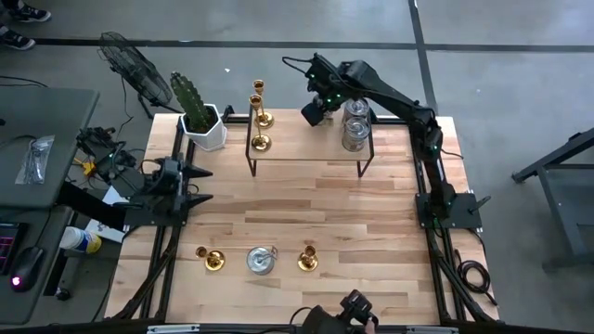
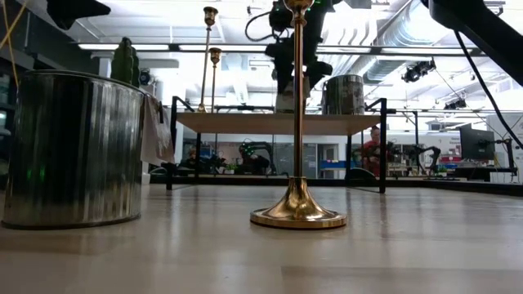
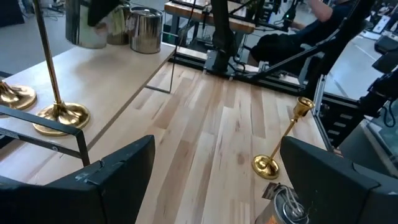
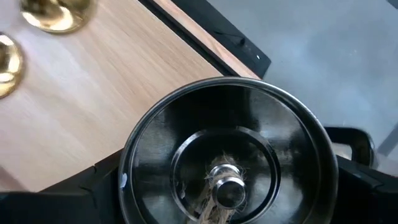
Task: Pick & Place candle stick holders
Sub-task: Put the silver scented candle on the shelf
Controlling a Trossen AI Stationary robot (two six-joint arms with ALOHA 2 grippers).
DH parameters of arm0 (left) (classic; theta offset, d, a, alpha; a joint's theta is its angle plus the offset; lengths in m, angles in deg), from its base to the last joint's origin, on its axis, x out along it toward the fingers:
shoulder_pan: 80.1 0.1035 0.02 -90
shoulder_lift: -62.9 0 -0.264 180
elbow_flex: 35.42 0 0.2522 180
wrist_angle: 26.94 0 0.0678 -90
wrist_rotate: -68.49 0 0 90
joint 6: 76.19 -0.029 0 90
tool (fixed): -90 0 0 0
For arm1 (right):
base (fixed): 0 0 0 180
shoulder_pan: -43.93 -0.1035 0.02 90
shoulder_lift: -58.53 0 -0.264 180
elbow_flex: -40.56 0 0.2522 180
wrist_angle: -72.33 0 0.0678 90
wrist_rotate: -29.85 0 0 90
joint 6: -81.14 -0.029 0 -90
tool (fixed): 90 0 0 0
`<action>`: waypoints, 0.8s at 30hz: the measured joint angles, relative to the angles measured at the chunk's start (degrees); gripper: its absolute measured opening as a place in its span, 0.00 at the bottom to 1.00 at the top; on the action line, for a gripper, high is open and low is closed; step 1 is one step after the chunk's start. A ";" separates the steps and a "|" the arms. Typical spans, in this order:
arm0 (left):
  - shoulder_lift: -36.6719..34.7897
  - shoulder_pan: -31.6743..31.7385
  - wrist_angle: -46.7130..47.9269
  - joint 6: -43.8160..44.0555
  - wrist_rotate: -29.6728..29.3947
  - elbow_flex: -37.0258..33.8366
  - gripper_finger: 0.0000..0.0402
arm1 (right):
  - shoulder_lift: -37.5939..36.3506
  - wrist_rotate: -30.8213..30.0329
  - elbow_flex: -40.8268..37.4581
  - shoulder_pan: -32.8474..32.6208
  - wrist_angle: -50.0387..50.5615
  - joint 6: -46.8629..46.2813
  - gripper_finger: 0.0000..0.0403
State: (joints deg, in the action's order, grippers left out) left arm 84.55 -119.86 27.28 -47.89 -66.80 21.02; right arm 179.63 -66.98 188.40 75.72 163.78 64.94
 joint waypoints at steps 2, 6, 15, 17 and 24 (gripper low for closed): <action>-0.12 -0.02 0.04 0.01 0.03 0.00 0.85 | 0.22 -0.92 -0.03 -0.02 1.27 -1.81 0.87; -0.07 -0.02 0.20 0.39 0.15 0.00 0.85 | 0.16 -1.21 0.00 0.10 1.23 -5.26 0.88; -0.09 -0.02 0.42 0.43 0.17 -0.02 0.85 | 0.28 -0.79 0.00 0.55 2.15 -9.59 0.88; -0.09 -0.02 0.47 0.45 0.17 -0.02 0.85 | 0.33 -0.73 0.00 0.52 2.09 -9.20 0.88; -0.09 -0.02 1.07 0.70 1.23 -0.02 0.85 | 0.34 -0.77 0.00 0.64 3.74 -3.66 0.88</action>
State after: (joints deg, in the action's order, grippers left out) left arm 84.46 -119.87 28.35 -47.19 -65.57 21.00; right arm 179.97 -67.74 188.40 76.36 167.52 61.28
